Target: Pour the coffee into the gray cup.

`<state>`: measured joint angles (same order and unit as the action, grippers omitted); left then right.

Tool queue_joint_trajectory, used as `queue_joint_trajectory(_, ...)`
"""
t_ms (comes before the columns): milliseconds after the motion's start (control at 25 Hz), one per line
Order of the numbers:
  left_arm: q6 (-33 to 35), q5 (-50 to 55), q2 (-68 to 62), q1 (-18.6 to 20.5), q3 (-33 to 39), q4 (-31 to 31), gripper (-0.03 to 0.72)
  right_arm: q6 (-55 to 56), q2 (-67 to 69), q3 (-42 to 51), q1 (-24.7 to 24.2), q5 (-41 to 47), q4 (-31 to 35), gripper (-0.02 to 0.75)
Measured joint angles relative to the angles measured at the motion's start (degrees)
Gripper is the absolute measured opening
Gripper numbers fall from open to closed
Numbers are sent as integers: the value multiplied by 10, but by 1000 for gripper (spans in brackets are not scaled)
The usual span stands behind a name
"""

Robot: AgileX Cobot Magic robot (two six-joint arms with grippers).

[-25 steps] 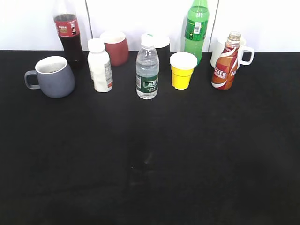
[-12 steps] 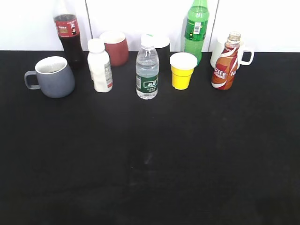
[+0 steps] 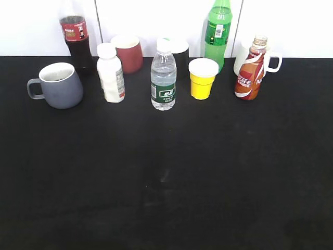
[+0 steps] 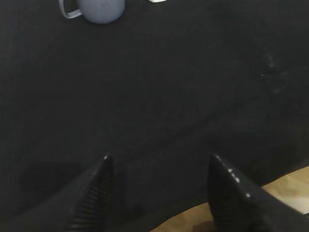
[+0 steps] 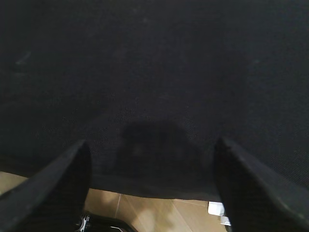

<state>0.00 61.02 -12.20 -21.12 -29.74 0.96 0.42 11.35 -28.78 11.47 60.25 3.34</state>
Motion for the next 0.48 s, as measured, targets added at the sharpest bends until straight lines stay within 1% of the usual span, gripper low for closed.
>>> queue_joint_trajectory(280,0,0,5,3,0,0,466,0,-1,0,0,-1,0,589)
queue_joint_trajectory(320,0,0,13,14,0,0,466,0,-6,0,-5,-1,0,589)
queue_joint_trajectory(360,0,0,23,33,0,0,466,0,-20,0,-21,-1,1,589)
queue_joint_trajectory(440,0,0,47,80,0,0,466,0,-58,0,-74,-2,2,589)
queue_joint_trajectory(480,0,0,63,109,0,0,466,0,-77,0,-98,-2,2,589)
